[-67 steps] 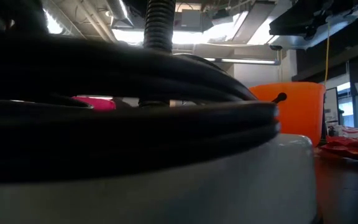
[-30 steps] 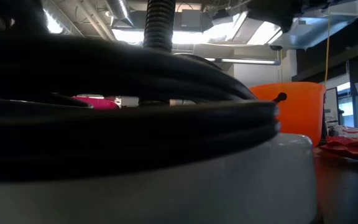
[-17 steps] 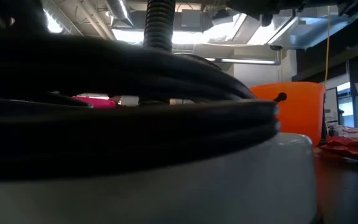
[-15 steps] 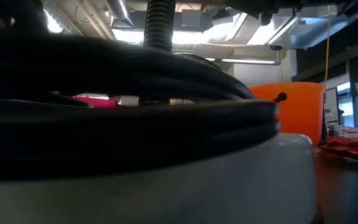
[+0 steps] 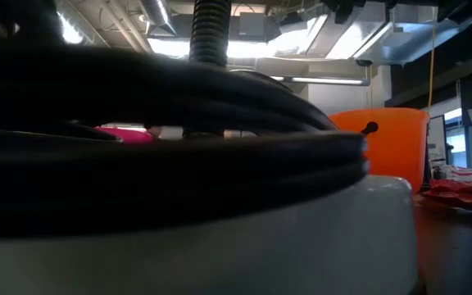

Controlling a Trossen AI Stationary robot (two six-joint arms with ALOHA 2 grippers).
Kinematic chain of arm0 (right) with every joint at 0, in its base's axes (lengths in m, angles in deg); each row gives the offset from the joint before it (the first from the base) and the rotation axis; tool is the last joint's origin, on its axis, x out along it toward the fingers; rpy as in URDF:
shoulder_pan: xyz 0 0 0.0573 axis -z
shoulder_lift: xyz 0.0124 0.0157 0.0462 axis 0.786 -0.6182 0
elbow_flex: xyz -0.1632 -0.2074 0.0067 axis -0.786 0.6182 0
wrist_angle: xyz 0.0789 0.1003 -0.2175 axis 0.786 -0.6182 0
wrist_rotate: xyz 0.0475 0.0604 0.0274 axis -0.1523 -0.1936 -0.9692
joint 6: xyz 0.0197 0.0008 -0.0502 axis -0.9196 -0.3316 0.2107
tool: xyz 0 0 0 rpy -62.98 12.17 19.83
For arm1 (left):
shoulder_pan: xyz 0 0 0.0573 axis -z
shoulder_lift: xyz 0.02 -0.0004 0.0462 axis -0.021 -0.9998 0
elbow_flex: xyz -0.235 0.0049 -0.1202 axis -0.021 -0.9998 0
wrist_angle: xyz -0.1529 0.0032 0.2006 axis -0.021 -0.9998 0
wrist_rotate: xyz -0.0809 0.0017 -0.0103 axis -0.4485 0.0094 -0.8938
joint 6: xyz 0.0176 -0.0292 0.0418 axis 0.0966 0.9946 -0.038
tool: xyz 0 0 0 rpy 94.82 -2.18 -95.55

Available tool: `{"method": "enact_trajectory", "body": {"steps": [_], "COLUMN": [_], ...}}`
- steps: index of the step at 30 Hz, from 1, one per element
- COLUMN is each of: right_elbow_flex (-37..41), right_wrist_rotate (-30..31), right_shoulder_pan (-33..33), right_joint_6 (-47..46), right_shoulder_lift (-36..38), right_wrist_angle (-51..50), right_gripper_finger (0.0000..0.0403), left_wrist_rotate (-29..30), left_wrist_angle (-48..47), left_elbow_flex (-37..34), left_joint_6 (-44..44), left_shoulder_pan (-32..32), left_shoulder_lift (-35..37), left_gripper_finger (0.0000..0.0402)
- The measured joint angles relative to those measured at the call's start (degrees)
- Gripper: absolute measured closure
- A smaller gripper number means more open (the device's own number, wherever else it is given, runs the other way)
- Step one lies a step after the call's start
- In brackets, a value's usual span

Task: Sort candy
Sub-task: Put the red candy into the orange bucket

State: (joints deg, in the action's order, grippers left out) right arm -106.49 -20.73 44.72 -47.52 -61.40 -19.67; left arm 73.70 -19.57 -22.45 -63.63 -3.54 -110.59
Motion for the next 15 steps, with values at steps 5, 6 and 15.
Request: {"method": "enact_trajectory", "body": {"steps": [5, 6, 15], "right_elbow_flex": [0.0, 0.0, 0.0], "right_wrist_rotate": [-3.4, -4.6, -11.6], "right_shoulder_pan": [0.0, 0.0, 0.0], "right_joint_6": [1.1, 1.3, 0.3], "right_shoulder_lift": [0.0, 0.0, -0.3], "right_wrist_angle": [1.5, 1.5, 4.2], "right_gripper_finger": [0.0248, 0.0248, 0.0248], "left_wrist_rotate": [-5.0, -5.7, -8.1], "left_wrist_angle": [1.6, 2.0, 6.8], "left_elbow_flex": [0.0, 0.0, 0.0], "left_joint_6": [0.0, 0.0, -2.7], "left_shoulder_pan": [0.1, 0.1, 0.0], "left_shoulder_lift": [0.0, 0.0, -0.2], "left_gripper_finger": [0.0401, 0.0401, 0.0402]}}
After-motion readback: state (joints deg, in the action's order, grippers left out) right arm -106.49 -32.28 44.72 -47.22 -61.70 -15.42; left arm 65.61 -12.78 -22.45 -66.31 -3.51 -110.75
